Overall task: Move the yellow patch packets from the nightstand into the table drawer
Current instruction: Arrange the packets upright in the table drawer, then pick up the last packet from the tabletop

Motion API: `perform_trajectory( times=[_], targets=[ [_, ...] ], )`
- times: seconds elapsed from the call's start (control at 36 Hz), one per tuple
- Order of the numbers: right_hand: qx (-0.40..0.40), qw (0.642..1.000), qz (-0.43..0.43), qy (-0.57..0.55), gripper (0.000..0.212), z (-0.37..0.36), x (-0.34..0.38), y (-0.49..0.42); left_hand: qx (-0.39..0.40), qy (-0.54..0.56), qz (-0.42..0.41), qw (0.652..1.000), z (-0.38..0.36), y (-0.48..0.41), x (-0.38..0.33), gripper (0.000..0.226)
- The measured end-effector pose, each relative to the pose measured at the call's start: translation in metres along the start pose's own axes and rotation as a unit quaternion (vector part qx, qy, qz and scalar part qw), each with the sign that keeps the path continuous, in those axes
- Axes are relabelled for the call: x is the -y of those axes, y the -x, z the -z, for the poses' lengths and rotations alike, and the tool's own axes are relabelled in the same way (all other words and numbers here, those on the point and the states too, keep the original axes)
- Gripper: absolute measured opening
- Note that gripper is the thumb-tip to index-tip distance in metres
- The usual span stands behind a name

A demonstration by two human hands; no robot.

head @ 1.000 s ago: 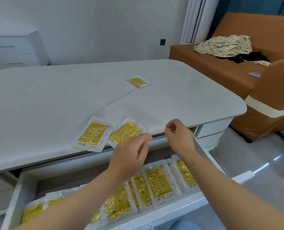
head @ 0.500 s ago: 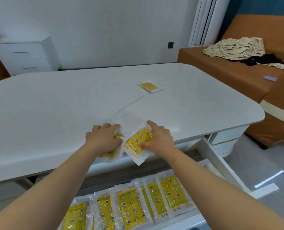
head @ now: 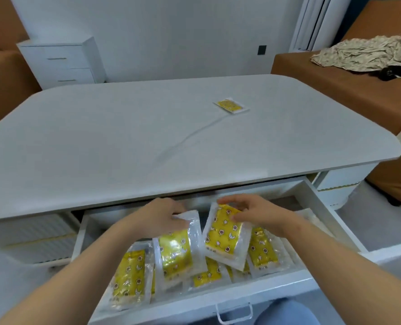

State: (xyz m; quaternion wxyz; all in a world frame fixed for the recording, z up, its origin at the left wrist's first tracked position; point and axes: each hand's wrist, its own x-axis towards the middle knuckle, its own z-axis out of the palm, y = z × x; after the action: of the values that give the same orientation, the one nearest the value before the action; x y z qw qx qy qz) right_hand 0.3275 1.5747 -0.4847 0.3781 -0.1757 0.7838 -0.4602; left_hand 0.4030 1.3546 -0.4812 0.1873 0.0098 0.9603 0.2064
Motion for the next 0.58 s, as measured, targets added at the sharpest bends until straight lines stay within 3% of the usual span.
perform_trajectory(
  times=[0.14, 0.31, 0.44, 0.5, 0.58],
  targets=[
    [0.017, 0.995, -0.017, 0.097, 0.050, -0.021, -0.003, -0.008, 0.045, -0.030, 0.029, 0.998, -0.018, 0.008, 0.029, 0.033],
    [0.006, 0.967, -0.043, 0.252, 0.027, -0.036, -0.013, -0.020, 0.035, -0.048, 0.061, 0.996, -0.028, 0.014, 0.050, 0.038],
    [-0.040, 0.924, -0.031, 0.378, 0.058, -0.043, -0.024, -0.021, 0.015, -0.074, 0.083, 0.994, -0.045, 0.014, 0.058, 0.015],
    [-0.055, 0.924, -0.002, 0.379, 0.059, -0.046, -0.024, -0.020, -0.010, -0.071, 0.082, 0.994, -0.048, 0.015, 0.056, 0.037],
    [-0.090, 0.941, 0.064, 0.320, 0.041, -0.044, -0.018, -0.017, -0.078, -0.060, 0.043, 0.994, -0.041, 0.014, 0.043, 0.041]
  ],
)
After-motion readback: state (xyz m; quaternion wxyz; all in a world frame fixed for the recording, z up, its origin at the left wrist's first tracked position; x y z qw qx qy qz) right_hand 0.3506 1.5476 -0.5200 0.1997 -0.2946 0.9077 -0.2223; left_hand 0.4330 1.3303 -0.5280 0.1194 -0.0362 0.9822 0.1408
